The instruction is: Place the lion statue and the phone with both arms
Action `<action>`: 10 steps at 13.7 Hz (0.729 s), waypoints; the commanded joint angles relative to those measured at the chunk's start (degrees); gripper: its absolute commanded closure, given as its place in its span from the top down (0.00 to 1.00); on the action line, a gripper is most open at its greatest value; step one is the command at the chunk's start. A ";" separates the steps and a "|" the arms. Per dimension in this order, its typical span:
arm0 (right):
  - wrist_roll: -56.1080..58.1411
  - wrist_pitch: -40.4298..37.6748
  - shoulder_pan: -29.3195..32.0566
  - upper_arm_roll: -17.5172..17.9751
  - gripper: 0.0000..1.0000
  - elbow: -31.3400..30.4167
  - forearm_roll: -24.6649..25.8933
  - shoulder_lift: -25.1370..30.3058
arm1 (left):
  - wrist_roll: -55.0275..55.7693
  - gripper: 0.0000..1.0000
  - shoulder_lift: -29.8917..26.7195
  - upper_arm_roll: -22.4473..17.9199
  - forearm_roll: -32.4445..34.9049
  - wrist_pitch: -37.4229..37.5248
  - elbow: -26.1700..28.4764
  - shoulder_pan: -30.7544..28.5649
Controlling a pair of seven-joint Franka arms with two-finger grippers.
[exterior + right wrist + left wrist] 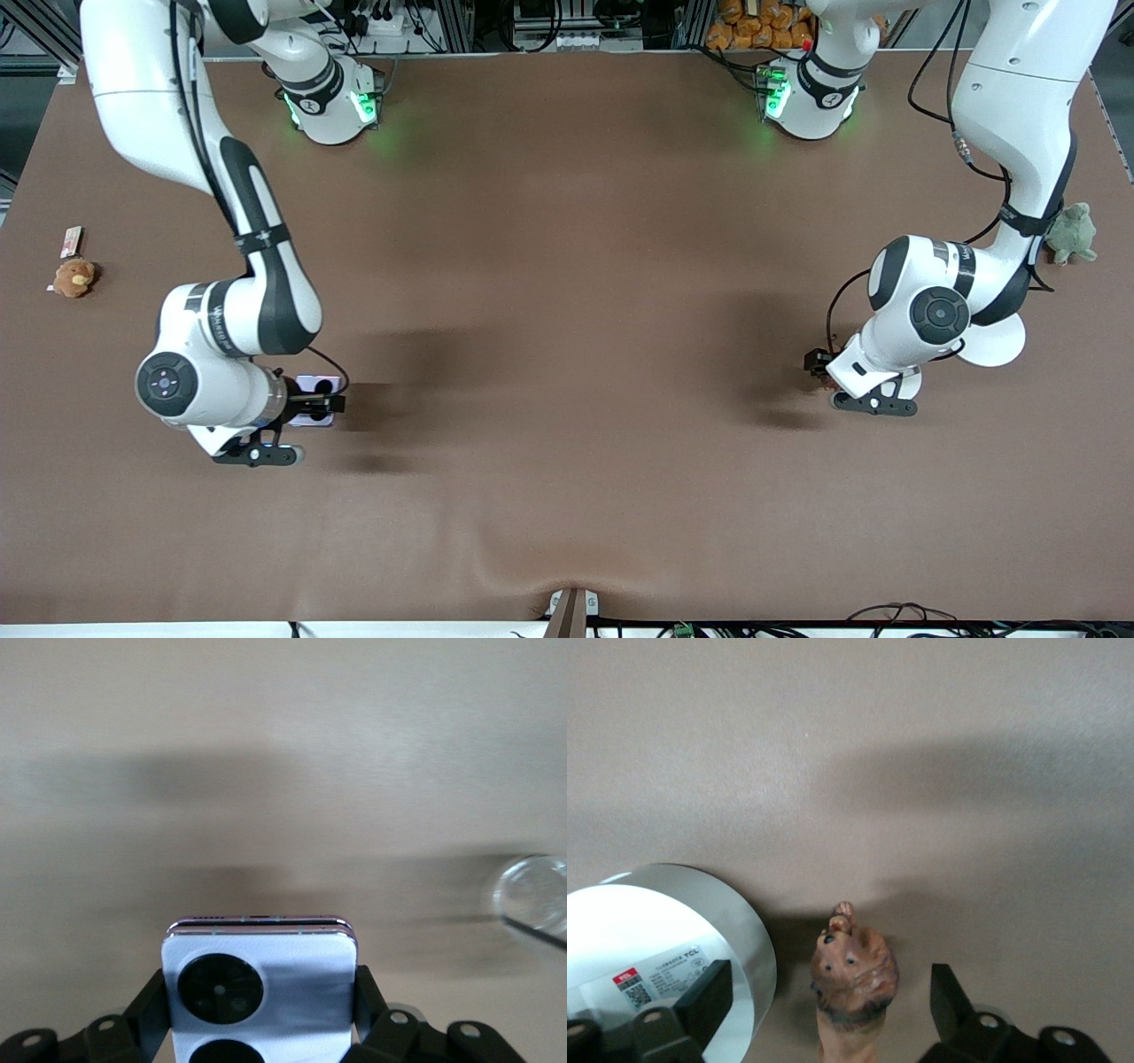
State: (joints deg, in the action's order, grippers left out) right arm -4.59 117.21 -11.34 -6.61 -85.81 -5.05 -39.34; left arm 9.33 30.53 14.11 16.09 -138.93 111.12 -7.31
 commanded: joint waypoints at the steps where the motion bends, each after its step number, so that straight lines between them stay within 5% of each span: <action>1: 0.72 0.81 1.75 0.90 0.39 1.08 3.71 -2.22 | 1.05 1.00 -1.87 0.66 1.14 0.41 -0.11 0.01; 5: 1.68 6.00 3.34 0.90 0.39 0.82 4.52 -4.68 | 1.13 1.00 -3.02 2.59 0.78 3.12 -1.60 0.10; 10: 1.95 7.42 3.87 0.90 0.40 0.64 4.43 -6.10 | 0.43 1.00 -7.93 6.89 0.87 16.29 -8.79 0.10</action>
State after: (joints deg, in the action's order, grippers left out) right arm -3.00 124.42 -8.58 -6.61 -85.82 -1.72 -45.02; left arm 9.33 25.80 19.52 16.09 -129.04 105.24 -7.12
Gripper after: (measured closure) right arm 0.154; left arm 0.000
